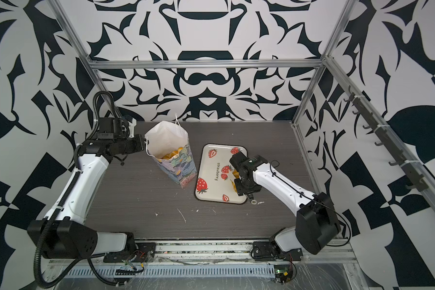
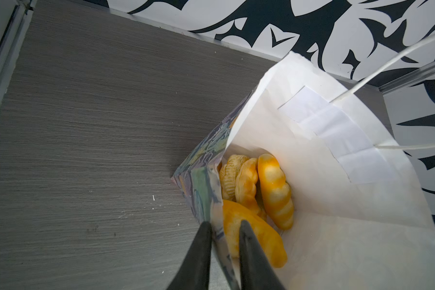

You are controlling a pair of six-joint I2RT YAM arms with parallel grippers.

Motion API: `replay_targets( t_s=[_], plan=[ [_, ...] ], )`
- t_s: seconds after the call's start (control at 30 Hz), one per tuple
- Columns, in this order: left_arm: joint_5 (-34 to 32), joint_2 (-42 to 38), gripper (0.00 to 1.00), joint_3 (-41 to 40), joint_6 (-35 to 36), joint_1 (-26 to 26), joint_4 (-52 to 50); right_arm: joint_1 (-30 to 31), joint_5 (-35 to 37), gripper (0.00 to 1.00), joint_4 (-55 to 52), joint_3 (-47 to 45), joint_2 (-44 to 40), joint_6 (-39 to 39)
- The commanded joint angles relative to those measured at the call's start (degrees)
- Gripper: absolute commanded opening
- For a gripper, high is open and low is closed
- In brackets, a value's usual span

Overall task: Pack bread into a paper bag
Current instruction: Pick up the bread from the tray.

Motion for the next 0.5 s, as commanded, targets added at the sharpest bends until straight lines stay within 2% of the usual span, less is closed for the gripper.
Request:
replay_targets(
  t_s=[0.0,0.47],
  plan=[
    [0.35,0.36,0.24,-0.91,0.24,0.30,-0.69,-0.06,0.35,0.49,-0.57,2.86,-0.37,-0.68],
    [0.37,0.42,0.24,-0.82,0.21,0.39,-0.69,-0.05,1.95,0.35,-1.01,6.58,-1.44,-1.09]
  ],
)
